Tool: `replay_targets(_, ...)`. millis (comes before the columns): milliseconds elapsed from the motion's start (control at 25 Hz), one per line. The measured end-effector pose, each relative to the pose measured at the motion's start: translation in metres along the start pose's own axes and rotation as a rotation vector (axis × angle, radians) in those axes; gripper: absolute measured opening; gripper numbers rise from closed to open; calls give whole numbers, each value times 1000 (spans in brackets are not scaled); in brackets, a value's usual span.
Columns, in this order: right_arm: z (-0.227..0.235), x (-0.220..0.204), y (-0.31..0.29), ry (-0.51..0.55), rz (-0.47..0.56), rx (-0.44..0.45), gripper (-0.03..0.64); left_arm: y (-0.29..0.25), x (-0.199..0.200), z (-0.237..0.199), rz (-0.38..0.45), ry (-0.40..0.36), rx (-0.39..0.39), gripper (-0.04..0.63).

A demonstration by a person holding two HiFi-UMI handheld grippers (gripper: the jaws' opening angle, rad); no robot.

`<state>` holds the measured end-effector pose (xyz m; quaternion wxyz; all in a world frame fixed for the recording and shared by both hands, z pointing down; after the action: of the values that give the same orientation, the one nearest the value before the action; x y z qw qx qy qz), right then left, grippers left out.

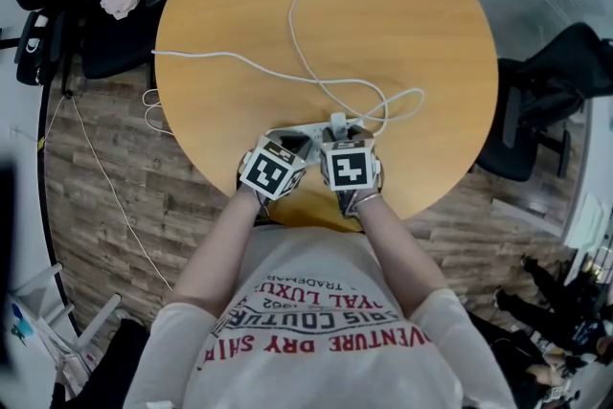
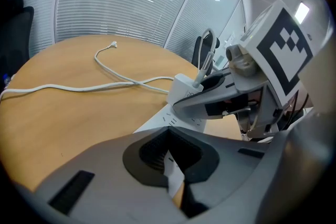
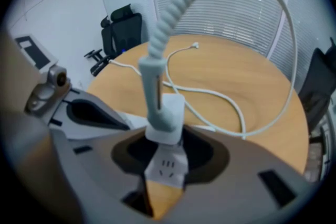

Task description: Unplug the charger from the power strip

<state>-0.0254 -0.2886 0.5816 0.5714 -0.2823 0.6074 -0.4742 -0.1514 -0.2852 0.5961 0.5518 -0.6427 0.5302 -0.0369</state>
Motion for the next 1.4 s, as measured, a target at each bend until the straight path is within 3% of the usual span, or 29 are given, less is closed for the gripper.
replay_targets(360,-1,0,11,5,2,-12,157,1,0,-1,2,9,-3,29)
replay_targets(640,1,9,35,50,60,-27,155,-1,0,-3,-4,12,-11,29)
replay_targets(880,2,8,61,65,170,40,156,1,-3,-2,31,40,15,29)
replay_targets(1040,2,15,91,118,291,56,156,23,0,2,150,69,40,29)
replay_targets(1200,5,23,119,171,379,41,155,60,23,15,286,-7,74,29)
replay_targets(1400,10,39,149,137,517,110,155,122,75,42,534,-115,102,29)
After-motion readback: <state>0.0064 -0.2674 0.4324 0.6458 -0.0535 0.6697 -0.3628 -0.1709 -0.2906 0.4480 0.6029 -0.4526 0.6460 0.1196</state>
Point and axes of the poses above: the fingertips, and each gripper's own axes: y backward along the fingers, z to its right, x out of its top, the point moved 9 cm from there along y, backward along the fingers
